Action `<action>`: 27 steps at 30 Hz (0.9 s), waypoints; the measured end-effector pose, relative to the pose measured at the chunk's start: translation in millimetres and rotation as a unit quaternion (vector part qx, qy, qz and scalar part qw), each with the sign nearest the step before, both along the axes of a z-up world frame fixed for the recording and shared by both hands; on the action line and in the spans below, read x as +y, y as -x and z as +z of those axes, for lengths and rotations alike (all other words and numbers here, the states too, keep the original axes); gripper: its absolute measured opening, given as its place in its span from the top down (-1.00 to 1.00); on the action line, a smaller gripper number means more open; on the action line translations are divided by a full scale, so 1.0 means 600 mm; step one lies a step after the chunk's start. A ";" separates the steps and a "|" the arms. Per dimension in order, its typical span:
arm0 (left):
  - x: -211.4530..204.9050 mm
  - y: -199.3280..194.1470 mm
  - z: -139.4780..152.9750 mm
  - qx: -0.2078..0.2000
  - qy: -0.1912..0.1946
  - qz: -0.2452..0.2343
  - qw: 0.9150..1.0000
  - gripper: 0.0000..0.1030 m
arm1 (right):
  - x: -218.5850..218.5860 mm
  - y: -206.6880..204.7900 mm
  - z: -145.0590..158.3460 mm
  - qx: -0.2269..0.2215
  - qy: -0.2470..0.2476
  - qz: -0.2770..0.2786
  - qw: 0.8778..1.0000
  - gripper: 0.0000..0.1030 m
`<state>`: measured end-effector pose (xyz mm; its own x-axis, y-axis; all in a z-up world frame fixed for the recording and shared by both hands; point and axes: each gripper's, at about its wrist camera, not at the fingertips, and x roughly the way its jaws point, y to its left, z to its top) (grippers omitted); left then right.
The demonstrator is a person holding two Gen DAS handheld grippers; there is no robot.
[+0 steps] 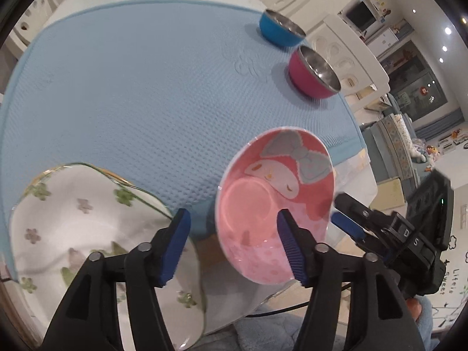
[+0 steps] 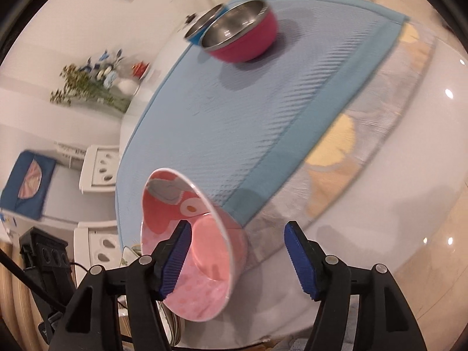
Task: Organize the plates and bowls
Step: 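Lift the bunny bowl with both grippers and carry it to the plate stack, then lower the bunny bowl onto the plates and open both grippers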
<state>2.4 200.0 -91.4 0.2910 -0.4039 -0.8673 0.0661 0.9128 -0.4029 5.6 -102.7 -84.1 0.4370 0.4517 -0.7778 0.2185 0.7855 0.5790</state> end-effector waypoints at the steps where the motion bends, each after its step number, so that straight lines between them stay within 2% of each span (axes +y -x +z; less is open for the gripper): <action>1: 0.004 0.001 0.004 -0.004 -0.001 0.002 1.000 -0.16 | -0.008 0.008 0.002 -0.001 -0.001 -0.010 1.000 -0.25; 7: 0.031 0.003 0.033 -0.032 0.032 0.014 0.999 -0.16 | -0.051 0.057 0.034 -0.027 -0.003 -0.074 0.997 -0.26; 12: 0.043 -0.015 0.071 -0.060 0.050 0.025 0.997 -0.16 | -0.074 0.105 0.106 -0.091 0.021 -0.121 0.988 -0.26; 15: 0.044 -0.029 0.107 -0.091 0.068 0.021 0.993 -0.16 | -0.082 0.119 0.163 -0.133 0.016 -0.135 0.982 -0.26; 18: 0.040 -0.048 0.149 -0.132 0.060 0.023 0.989 -0.17 | -0.088 0.122 0.230 -0.188 0.026 -0.130 0.973 -0.30; 20: 0.036 -0.064 0.174 -0.153 0.061 0.026 0.986 -0.26 | -0.090 0.119 0.282 -0.236 0.038 -0.123 0.963 -0.47; 22: 0.027 -0.076 0.188 -0.164 0.059 0.029 0.984 -0.26 | -0.095 0.108 0.325 -0.281 0.047 -0.116 0.952 -0.54; 25: 0.002 -0.103 0.202 -0.176 0.045 0.018 0.983 -0.26 | -0.105 0.074 0.362 -0.308 0.058 -0.115 0.943 -0.54; 27: -0.022 -0.118 0.203 -0.183 0.012 0.012 0.983 -0.26 | -0.113 0.040 0.372 -0.315 0.054 -0.102 0.942 -0.55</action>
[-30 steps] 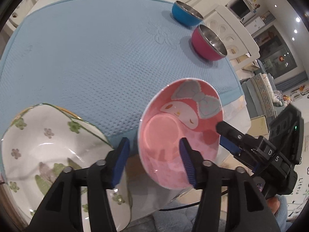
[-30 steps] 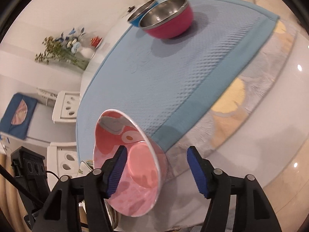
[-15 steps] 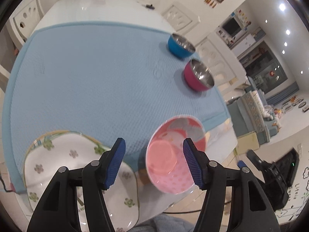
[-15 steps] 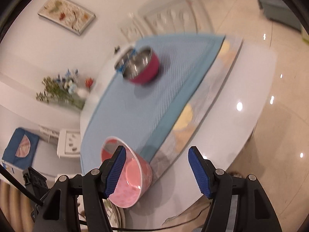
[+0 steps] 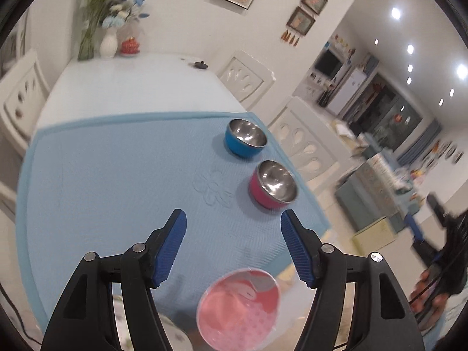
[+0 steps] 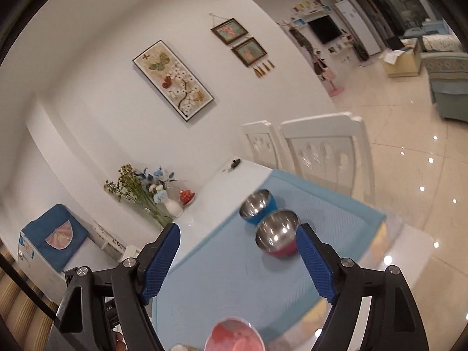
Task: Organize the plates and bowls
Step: 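Lower the bunny bowl onto the plates and open both grippers, then move both grippers to the pink steel bowl and grip its rim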
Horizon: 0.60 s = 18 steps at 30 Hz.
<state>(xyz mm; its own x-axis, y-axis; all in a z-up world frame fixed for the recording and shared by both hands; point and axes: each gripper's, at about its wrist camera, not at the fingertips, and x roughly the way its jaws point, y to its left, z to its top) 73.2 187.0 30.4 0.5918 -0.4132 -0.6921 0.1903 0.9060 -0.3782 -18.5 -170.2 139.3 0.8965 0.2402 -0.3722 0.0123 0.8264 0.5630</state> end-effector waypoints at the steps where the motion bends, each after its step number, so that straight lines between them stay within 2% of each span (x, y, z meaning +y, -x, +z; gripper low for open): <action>1: -0.010 -0.007 -0.002 -0.003 -0.009 -0.002 1.000 -0.26 | -0.002 -0.016 0.000 0.001 0.001 0.006 1.000 -0.55; 4: -0.033 -0.033 -0.015 0.013 -0.016 -0.008 1.000 -0.26 | -0.009 -0.077 -0.013 0.022 0.010 0.022 0.999 -0.55; 8: -0.083 -0.097 -0.061 0.066 -0.024 0.007 0.997 -0.26 | -0.025 -0.164 -0.058 0.067 0.022 0.046 0.996 -0.55; 13: -0.123 -0.163 -0.119 0.140 -0.018 0.020 0.990 -0.26 | -0.043 -0.264 -0.138 0.127 0.019 0.082 0.988 -0.54; 18: -0.144 -0.200 -0.157 0.177 -0.049 0.054 0.981 -0.26 | -0.050 -0.340 -0.225 0.179 -0.004 0.112 0.978 -0.54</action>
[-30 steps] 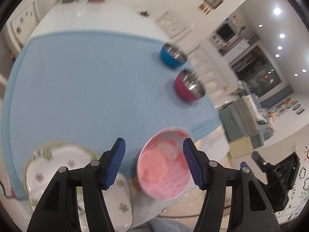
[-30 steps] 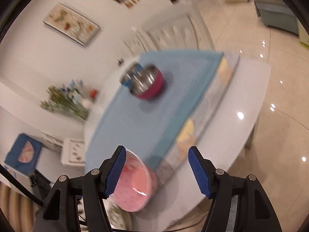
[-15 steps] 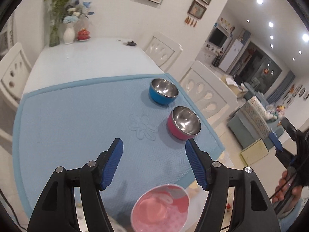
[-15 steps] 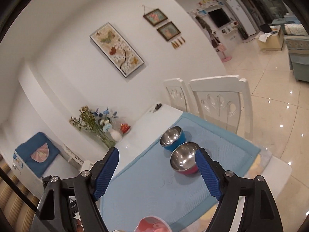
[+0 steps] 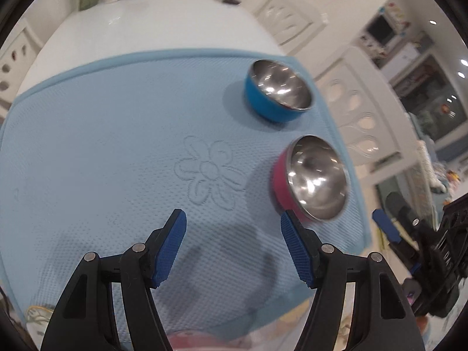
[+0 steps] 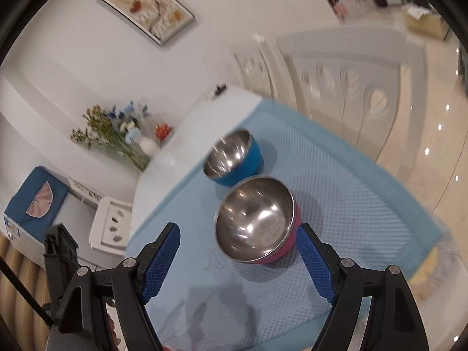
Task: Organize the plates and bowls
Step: 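Move both grippers to the pink steel bowl and grip its rim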
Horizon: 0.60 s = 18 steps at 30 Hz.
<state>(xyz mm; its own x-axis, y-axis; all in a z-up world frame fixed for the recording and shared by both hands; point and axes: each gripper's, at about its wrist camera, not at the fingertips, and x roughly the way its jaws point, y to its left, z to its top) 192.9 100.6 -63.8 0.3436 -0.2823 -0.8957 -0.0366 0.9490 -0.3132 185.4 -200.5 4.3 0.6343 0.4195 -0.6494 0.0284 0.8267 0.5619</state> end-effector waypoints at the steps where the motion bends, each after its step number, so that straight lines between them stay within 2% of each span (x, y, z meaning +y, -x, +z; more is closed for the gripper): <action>1: -0.002 -0.009 -0.011 0.013 0.002 0.010 1.000 -0.26 | -0.001 -0.014 -0.021 0.013 -0.007 0.005 1.000 -0.54; 9: -0.023 -0.039 -0.063 0.065 0.002 0.024 0.998 -0.26 | -0.010 -0.097 -0.130 0.088 -0.073 0.010 0.993 -0.57; 11: -0.025 -0.038 -0.075 0.073 0.015 0.033 0.997 -0.26 | -0.011 -0.108 -0.141 0.096 -0.072 0.012 0.993 -0.57; 18: -0.033 -0.054 -0.098 0.090 0.026 0.038 0.995 -0.26 | -0.007 -0.133 -0.178 0.114 -0.084 0.030 0.989 -0.57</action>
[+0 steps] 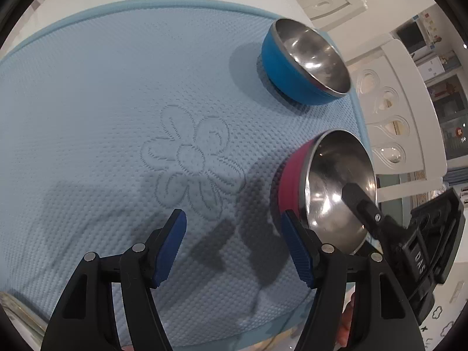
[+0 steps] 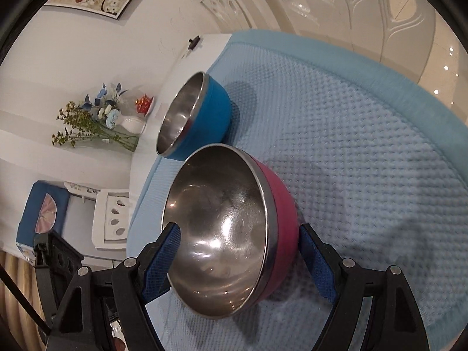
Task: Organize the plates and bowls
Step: 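Move both grippers to the pink steel bowl and grip its rim, then lift the pink steel bowl with both grippers and carry it to the bunny bowl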
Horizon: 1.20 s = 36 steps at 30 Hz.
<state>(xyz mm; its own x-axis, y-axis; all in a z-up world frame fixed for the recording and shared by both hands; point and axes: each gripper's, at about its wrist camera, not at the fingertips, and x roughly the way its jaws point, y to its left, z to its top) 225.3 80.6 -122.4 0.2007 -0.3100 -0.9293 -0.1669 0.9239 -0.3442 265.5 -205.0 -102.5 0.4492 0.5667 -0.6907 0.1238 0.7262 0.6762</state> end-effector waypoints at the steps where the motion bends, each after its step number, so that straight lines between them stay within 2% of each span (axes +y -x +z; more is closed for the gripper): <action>1: -0.001 -0.005 -0.004 0.004 0.003 0.001 1.000 -0.26 | 0.000 -0.003 -0.003 0.000 0.001 0.001 1.000 -0.56; 4: 0.003 -0.011 -0.010 0.003 0.017 0.003 1.000 -0.26 | -0.004 -0.006 -0.014 -0.001 -0.001 -0.002 1.000 -0.54; 7: 0.006 -0.019 -0.015 -0.016 0.022 -0.001 1.000 -0.26 | -0.006 -0.006 -0.017 -0.009 -0.001 -0.001 1.000 -0.49; 11: 0.010 -0.031 -0.029 -0.016 0.028 -0.001 0.999 -0.12 | -0.003 -0.010 -0.017 -0.011 0.024 0.010 1.000 -0.05; 12: 0.010 -0.033 -0.032 -0.014 0.030 -0.002 0.999 -0.08 | -0.003 -0.011 -0.018 -0.014 0.030 0.012 0.999 -0.01; 16: 0.000 -0.039 -0.039 -0.007 0.013 -0.026 1.000 0.26 | -0.008 -0.013 -0.022 -0.017 0.036 0.011 0.999 0.24; 19: -0.011 -0.037 -0.034 -0.024 -0.012 -0.050 0.998 0.41 | -0.002 -0.015 -0.018 -0.025 0.068 0.026 0.997 0.47; 29: -0.029 -0.042 -0.010 -0.052 -0.036 -0.075 0.995 0.48 | 0.007 -0.017 -0.012 -0.036 0.092 0.029 0.995 0.55; 36: -0.027 -0.020 0.013 -0.062 -0.039 -0.088 0.993 0.48 | 0.018 -0.009 0.016 -0.064 0.117 0.037 0.990 0.55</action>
